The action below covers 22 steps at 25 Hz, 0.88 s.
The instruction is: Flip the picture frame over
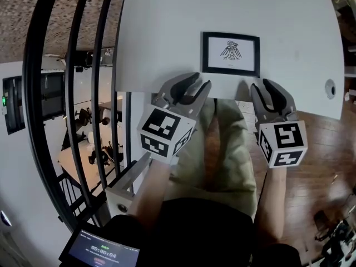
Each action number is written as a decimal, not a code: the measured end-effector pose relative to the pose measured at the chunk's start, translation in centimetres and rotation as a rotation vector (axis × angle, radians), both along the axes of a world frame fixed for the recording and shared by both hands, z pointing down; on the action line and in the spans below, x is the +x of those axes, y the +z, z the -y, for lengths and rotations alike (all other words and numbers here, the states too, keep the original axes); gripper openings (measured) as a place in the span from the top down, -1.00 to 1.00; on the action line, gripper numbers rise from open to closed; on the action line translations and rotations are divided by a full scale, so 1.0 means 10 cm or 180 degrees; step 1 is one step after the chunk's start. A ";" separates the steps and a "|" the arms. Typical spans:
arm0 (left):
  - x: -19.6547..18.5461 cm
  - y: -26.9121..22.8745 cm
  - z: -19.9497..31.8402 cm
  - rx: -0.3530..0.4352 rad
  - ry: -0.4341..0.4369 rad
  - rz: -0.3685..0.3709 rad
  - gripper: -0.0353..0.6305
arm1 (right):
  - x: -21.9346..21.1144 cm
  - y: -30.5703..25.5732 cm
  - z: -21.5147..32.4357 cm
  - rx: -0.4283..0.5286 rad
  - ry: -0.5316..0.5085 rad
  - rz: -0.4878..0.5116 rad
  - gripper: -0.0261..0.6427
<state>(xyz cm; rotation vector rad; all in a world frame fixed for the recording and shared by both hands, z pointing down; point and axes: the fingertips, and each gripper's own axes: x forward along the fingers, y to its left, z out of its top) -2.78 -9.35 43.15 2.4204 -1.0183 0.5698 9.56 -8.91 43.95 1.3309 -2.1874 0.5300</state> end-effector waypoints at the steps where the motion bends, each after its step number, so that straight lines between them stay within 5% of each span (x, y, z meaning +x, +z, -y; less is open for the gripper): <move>1: 0.00 0.02 0.00 -0.0046 0.0011 0.0038 0.49 | 0.00 0.02 0.01 -0.0064 -0.0008 -0.0003 0.58; 22: 0.09 0.24 0.13 -0.0392 0.0125 0.0482 0.40 | -0.03 0.20 0.12 -0.0471 -0.0036 -0.0031 0.48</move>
